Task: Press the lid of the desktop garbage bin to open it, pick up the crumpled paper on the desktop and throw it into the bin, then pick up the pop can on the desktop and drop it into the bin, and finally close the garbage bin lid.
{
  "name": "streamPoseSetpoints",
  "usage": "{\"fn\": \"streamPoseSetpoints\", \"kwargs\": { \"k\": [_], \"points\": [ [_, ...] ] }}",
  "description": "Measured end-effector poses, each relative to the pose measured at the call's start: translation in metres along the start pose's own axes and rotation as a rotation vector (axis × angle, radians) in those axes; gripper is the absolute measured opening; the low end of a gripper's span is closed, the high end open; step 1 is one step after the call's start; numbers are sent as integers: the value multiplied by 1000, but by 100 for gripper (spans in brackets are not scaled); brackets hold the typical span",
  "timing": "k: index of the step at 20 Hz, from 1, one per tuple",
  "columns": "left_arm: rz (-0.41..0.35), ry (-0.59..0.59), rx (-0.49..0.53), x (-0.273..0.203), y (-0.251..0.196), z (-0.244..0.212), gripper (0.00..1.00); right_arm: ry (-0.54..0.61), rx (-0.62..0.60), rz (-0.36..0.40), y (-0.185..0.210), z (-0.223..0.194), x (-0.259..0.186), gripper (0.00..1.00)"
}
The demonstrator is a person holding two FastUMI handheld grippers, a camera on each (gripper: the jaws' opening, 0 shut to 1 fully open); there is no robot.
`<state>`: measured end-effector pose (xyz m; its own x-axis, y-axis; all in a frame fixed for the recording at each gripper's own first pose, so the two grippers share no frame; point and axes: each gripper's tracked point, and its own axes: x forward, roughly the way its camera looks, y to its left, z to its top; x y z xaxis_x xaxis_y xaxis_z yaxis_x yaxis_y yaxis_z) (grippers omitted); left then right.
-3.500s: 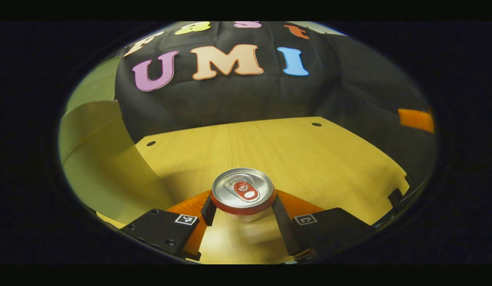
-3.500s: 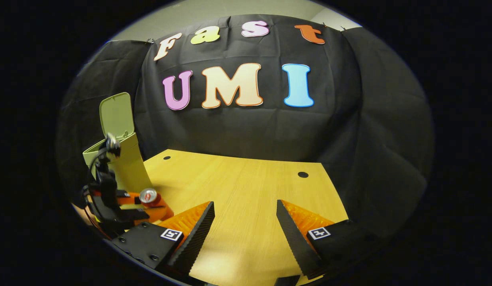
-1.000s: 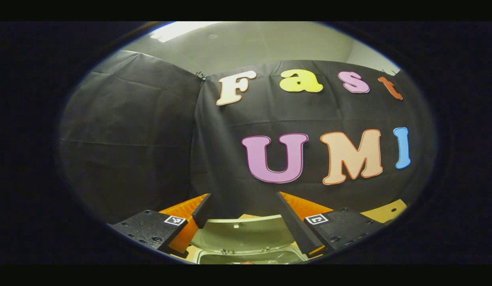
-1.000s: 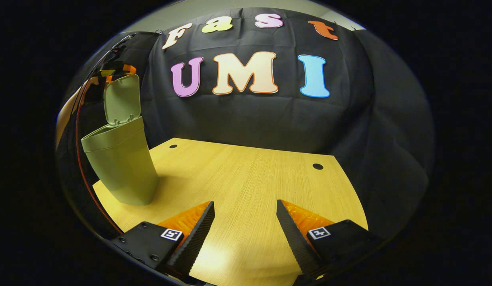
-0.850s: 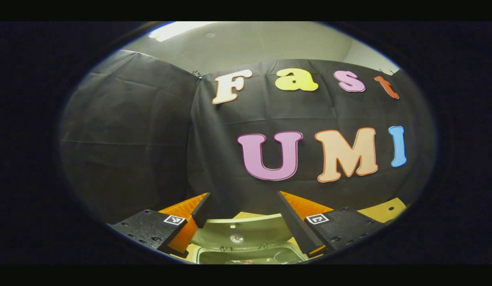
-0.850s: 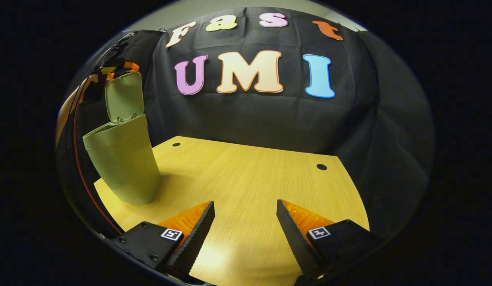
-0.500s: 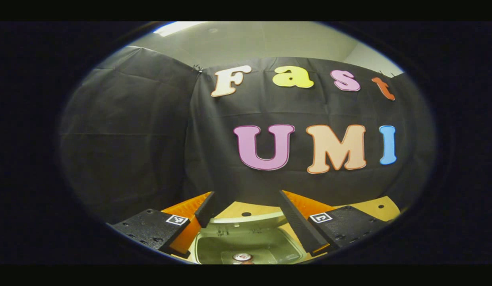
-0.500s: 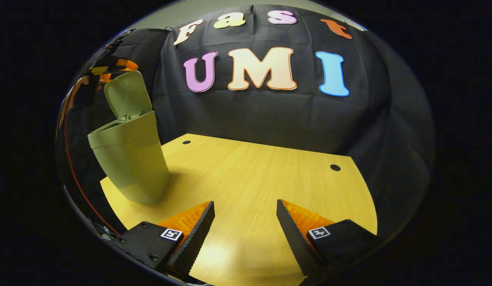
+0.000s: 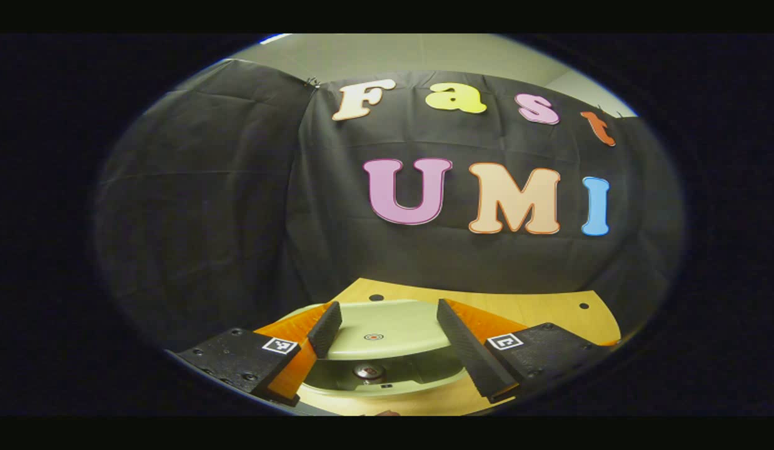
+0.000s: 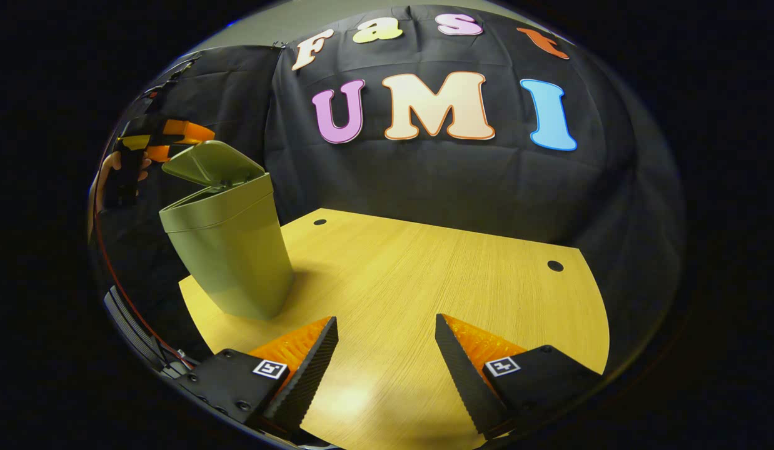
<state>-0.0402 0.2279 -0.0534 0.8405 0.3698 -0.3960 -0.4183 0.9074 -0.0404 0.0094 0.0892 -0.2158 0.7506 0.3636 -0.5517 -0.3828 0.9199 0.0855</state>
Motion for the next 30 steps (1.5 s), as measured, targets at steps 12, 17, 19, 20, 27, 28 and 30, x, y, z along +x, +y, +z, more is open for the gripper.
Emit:
{"fn": "streamPoseSetpoints", "kwargs": {
  "k": [12, 17, 19, 20, 27, 28, 30],
  "points": [
    [23, 130, 58, -15, -6, -75, 94, -4, -8, -1, -7, -5, -12, 99],
    [2, 140, 72, -21, -7, -80, 96, -6, 4, -20, -12, -3, -12, 99],
    [14, 145, 89, -24, -6, -81, 95, 1, 1, -29, -12, -6, -11, 99],
    [17, 162, 90, -26, -6, -86, 95, -1, -2, -36, -12, -6, -11, 99],
    [-45, 45, 33, -30, -10, -74, 94, -49, 28, -21, 0, 17, -10, 99],
    [-55, 28, 44, -30, -12, -70, 94, -61, 34, -21, 1, 23, -11, 99],
    [-67, 34, 34, -30, -15, -67, 95, -99, 47, -12, 4, 39, -19, 99]
  ]
}}
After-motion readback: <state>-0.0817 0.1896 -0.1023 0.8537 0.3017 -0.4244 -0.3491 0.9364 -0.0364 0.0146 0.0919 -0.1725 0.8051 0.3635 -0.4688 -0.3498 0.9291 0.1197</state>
